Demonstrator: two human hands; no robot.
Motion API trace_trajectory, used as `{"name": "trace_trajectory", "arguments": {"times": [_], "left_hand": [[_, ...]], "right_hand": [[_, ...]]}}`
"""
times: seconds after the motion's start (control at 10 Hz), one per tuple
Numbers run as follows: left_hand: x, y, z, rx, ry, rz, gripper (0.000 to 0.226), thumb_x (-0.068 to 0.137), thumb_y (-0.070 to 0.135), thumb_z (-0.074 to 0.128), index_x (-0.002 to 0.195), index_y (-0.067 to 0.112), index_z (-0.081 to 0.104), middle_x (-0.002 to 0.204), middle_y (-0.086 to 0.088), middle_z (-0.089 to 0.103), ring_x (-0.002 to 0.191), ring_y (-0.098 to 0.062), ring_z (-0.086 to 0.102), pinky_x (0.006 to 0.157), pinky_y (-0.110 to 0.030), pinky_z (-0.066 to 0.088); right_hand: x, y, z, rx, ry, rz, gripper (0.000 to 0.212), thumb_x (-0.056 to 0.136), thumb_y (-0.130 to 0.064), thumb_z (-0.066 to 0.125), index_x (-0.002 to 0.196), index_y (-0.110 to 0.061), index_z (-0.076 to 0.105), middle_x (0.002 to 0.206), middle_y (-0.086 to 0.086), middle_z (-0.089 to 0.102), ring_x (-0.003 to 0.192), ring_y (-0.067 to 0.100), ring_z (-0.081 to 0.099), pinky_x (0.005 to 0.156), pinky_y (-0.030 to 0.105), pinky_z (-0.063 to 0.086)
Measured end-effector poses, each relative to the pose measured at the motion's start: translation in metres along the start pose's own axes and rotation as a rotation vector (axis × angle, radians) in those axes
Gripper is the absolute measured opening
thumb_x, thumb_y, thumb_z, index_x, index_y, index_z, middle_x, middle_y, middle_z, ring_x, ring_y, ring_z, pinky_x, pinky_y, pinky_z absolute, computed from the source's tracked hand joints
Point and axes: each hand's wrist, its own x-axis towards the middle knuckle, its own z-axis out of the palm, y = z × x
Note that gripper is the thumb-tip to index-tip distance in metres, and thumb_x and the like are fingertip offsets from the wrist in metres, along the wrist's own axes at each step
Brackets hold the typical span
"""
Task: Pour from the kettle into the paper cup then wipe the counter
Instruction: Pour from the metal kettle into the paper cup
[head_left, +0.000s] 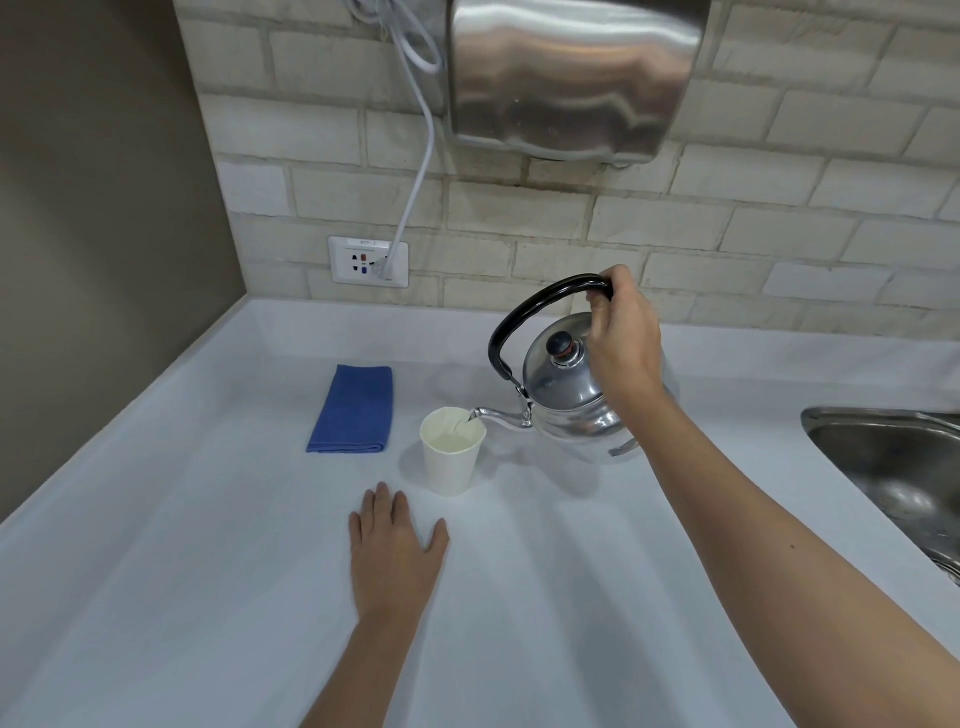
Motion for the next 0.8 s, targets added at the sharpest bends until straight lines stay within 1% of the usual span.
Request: {"name": "trace_trajectory", "arguments": {"times": [0.3, 0.4, 0.8], "left_hand": [[0.0, -0.0001, 0.0011, -0.042, 0.013, -0.001, 0.065, 0.09, 0.047, 0.043, 0.139, 0.006, 0.035, 0.154, -0.012, 0.026, 0.145, -0.024, 0.018, 0.12, -0.039, 0.01], [0.0004, -0.001, 0.0018, -0.008, 0.01, 0.0, 0.065, 0.09, 0.049, 0.039, 0.14, 0.008, 0.032, 0.155, -0.01, 0.023, 0.145, -0.022, 0.016, 0.12, -0.037, 0.009], [0.0016, -0.0011, 0.0029, -0.012, 0.001, -0.007, 0.066, 0.091, 0.05, 0.039, 0.141, 0.009, 0.031, 0.156, -0.009, 0.022, 0.145, -0.022, 0.014, 0.12, -0.037, 0.008]], "right_hand": [[0.0003, -0.0008, 0.0006, -0.004, 0.003, -0.012, 0.011, 0.094, -0.012, 0.038, 0.093, -0.004, 0.046, 0.09, 0.02, 0.061, 0.085, 0.037, 0.052, 0.071, 0.051, 0.044], [-0.0003, -0.0009, 0.001, -0.007, 0.004, -0.017, 0.011, 0.094, -0.012, 0.038, 0.092, -0.005, 0.046, 0.089, 0.019, 0.061, 0.084, 0.036, 0.052, 0.07, 0.05, 0.044], [-0.0006, -0.0009, 0.001, -0.015, 0.005, -0.01, 0.01, 0.094, -0.012, 0.038, 0.092, -0.006, 0.046, 0.089, 0.018, 0.061, 0.083, 0.035, 0.053, 0.07, 0.05, 0.045]]}}
